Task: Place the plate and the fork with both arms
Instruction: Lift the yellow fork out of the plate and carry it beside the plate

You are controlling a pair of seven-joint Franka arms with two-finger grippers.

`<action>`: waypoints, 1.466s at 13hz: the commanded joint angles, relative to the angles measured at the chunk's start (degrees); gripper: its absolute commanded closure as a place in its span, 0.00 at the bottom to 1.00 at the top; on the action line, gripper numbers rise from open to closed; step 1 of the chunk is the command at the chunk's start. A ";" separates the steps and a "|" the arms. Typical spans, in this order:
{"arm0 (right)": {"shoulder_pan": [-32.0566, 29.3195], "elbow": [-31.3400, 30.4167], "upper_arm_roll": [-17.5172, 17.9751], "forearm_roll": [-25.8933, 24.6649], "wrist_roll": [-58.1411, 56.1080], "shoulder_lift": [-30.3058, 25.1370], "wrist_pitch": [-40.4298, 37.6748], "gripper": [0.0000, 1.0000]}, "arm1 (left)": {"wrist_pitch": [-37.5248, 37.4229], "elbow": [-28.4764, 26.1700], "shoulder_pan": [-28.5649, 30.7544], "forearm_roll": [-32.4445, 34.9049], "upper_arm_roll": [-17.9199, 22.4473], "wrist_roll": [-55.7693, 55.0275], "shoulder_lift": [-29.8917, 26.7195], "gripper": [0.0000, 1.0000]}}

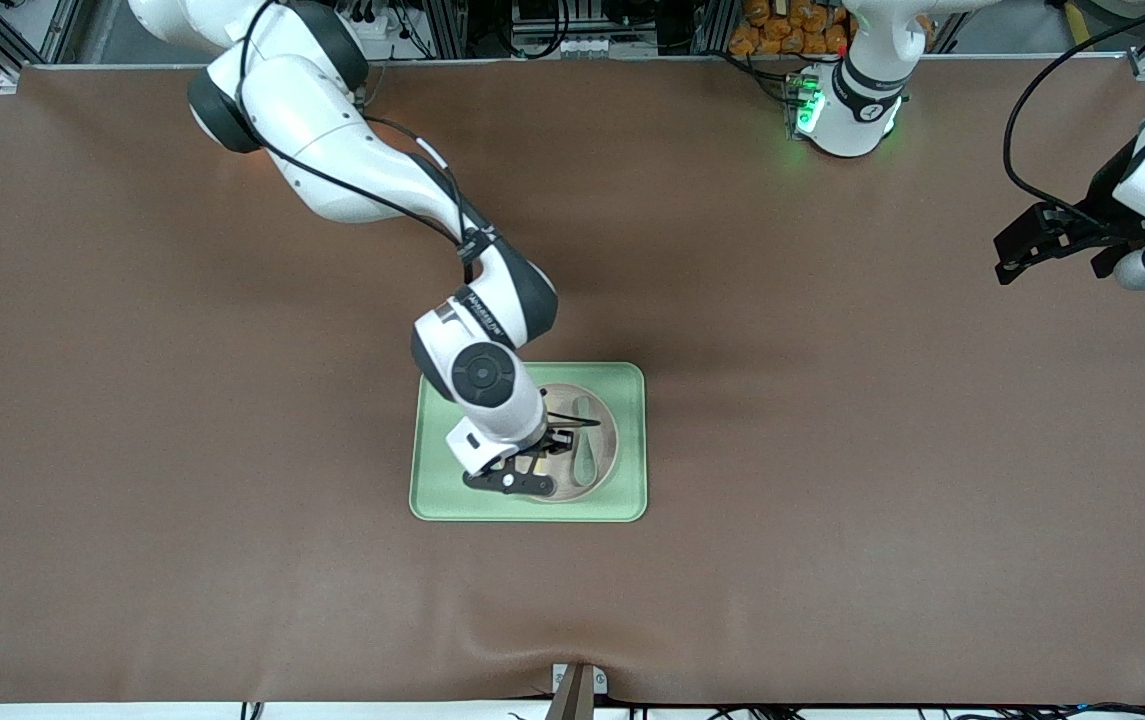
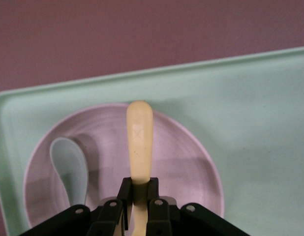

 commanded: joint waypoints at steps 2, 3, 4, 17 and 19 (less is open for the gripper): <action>-9.95 -0.85 7.09 3.75 -7.95 -3.03 -3.20 1.00 | -0.93 0.24 0.18 0.25 -0.16 0.74 -0.49 0.00; -12.42 -1.64 9.21 3.40 -9.36 -3.64 -6.00 1.00 | -1.02 0.15 0.00 0.25 -0.16 0.39 -0.49 0.00; -14.02 -2.34 9.84 2.96 -10.76 -4.61 -6.90 1.00 | -1.02 0.06 0.09 0.25 -0.16 0.38 -0.40 0.00; -19.57 -34.07 12.66 -5.04 -14.29 -14.64 14.88 1.00 | -1.02 -0.02 0.00 0.25 -2.18 0.21 0.65 0.00; -19.66 -34.78 12.66 -5.04 -14.29 -14.72 15.33 1.00 | -1.02 0.15 0.09 0.25 -2.18 0.39 0.57 0.00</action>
